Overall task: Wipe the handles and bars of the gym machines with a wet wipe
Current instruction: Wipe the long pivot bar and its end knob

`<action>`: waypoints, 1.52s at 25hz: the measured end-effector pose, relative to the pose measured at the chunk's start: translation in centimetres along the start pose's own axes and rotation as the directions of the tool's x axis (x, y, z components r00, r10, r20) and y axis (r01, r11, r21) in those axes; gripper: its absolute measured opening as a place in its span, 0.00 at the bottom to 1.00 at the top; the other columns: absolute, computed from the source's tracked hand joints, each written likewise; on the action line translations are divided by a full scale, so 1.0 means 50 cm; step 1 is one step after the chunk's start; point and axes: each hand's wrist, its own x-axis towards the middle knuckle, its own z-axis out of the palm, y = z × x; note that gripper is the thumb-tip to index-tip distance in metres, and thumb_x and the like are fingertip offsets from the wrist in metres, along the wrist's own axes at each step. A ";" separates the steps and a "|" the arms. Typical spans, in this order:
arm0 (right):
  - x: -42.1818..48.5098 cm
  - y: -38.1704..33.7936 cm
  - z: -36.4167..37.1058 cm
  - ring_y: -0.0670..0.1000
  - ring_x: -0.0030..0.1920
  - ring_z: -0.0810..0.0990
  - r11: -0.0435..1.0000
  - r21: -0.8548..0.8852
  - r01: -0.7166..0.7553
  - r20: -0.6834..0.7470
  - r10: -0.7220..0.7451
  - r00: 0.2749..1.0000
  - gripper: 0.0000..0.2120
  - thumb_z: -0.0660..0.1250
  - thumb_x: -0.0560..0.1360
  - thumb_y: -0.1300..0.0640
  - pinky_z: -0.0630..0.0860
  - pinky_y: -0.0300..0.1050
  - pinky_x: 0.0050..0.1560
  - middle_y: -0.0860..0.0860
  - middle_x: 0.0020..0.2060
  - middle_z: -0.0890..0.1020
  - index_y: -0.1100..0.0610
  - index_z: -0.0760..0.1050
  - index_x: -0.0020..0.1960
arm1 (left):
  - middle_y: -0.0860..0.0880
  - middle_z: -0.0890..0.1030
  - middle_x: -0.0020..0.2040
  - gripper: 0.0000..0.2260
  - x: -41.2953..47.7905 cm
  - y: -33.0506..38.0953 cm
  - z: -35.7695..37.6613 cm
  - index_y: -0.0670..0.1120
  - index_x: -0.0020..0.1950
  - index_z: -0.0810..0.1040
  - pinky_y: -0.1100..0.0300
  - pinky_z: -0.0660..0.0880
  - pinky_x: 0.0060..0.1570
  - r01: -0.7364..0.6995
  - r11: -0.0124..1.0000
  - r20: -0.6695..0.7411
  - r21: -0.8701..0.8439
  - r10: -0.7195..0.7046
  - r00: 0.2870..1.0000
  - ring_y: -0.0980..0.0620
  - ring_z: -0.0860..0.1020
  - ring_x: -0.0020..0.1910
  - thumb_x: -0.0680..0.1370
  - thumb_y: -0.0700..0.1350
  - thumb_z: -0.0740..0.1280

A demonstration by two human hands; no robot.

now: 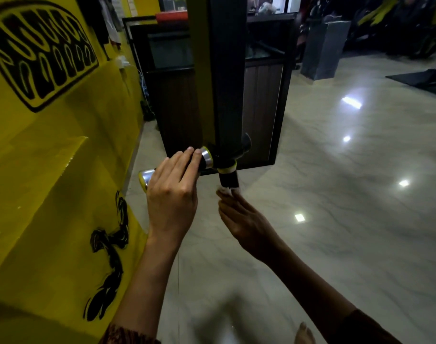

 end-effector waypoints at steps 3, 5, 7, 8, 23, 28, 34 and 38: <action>-0.070 -0.010 0.007 0.56 0.67 0.69 0.988 0.153 0.034 0.005 -0.035 0.999 0.13 0.56 0.80 0.63 0.62 0.52 0.71 0.58 0.51 0.81 0.65 0.79 0.53 | 0.41 0.79 0.58 0.18 -0.002 0.000 0.001 0.39 0.63 0.76 0.49 0.72 0.58 -0.002 1.000 -0.017 0.009 0.002 1.000 0.42 0.78 0.57 0.73 0.35 0.70; -0.111 -0.007 0.007 0.51 0.67 0.69 0.977 0.215 -0.004 -0.050 0.015 0.999 0.13 0.55 0.81 0.59 0.64 0.47 0.70 0.53 0.54 0.82 0.58 0.77 0.58 | 0.41 0.79 0.58 0.18 -0.002 -0.001 0.002 0.39 0.62 0.76 0.49 0.72 0.58 -0.001 1.000 -0.023 0.013 0.001 1.000 0.42 0.78 0.57 0.73 0.34 0.70; -0.100 -0.014 -0.023 0.43 0.66 0.70 0.934 0.314 -0.168 -0.053 0.194 0.980 0.13 0.57 0.80 0.51 0.68 0.41 0.67 0.43 0.58 0.79 0.41 0.72 0.63 | 0.41 0.79 0.59 0.17 -0.001 -0.002 0.002 0.40 0.63 0.76 0.50 0.72 0.58 -0.001 1.000 -0.019 0.014 0.002 1.000 0.43 0.78 0.57 0.74 0.35 0.70; -0.082 -0.011 -0.032 0.44 0.65 0.72 0.901 0.361 -0.242 -0.149 0.311 0.939 0.14 0.57 0.80 0.51 0.70 0.39 0.64 0.46 0.61 0.77 0.41 0.70 0.65 | 0.41 0.79 0.59 0.17 0.000 -0.002 0.002 0.40 0.63 0.76 0.50 0.71 0.58 -0.001 1.000 -0.016 0.013 0.002 1.000 0.43 0.78 0.57 0.74 0.36 0.69; -0.069 -0.042 0.015 0.48 0.59 0.74 0.633 0.635 -0.443 -0.102 0.638 0.764 0.20 0.56 0.80 0.55 0.73 0.34 0.58 0.61 0.60 0.75 0.60 0.59 0.70 | 0.42 0.80 0.58 0.19 0.003 0.007 -0.008 0.41 0.62 0.77 0.52 0.71 0.58 0.013 1.000 -0.023 -0.003 -0.013 1.000 0.45 0.78 0.58 0.78 0.52 0.61; 0.049 -0.014 -0.008 0.52 0.72 0.59 0.743 0.572 -0.347 -0.250 0.561 0.789 0.22 0.56 0.79 0.63 0.61 0.33 0.69 0.59 0.70 0.62 0.62 0.56 0.71 | 0.41 0.79 0.58 0.20 0.001 0.004 -0.005 0.40 0.62 0.76 0.52 0.71 0.59 0.000 1.000 -0.023 0.004 0.000 1.000 0.44 0.78 0.58 0.78 0.52 0.62; -0.048 -0.049 0.067 0.54 0.74 0.56 0.821 0.492 -0.289 -0.166 0.415 0.895 0.19 0.49 0.82 0.61 0.70 0.33 0.64 0.53 0.74 0.56 0.56 0.57 0.73 | 0.42 0.80 0.58 0.20 0.002 0.003 -0.006 0.41 0.62 0.77 0.52 0.71 0.58 -0.015 1.000 -0.027 0.011 0.015 1.000 0.44 0.78 0.58 0.78 0.54 0.60; -0.131 -0.068 0.059 0.59 0.65 0.73 0.805 0.497 -0.324 -0.090 0.419 0.903 0.23 0.57 0.80 0.62 0.80 0.45 0.52 0.52 0.75 0.55 0.52 0.58 0.74 | 0.42 0.80 0.57 0.20 0.003 0.007 -0.005 0.41 0.61 0.77 0.53 0.72 0.58 -0.011 1.000 -0.046 0.007 0.011 0.999 0.45 0.78 0.57 0.78 0.54 0.60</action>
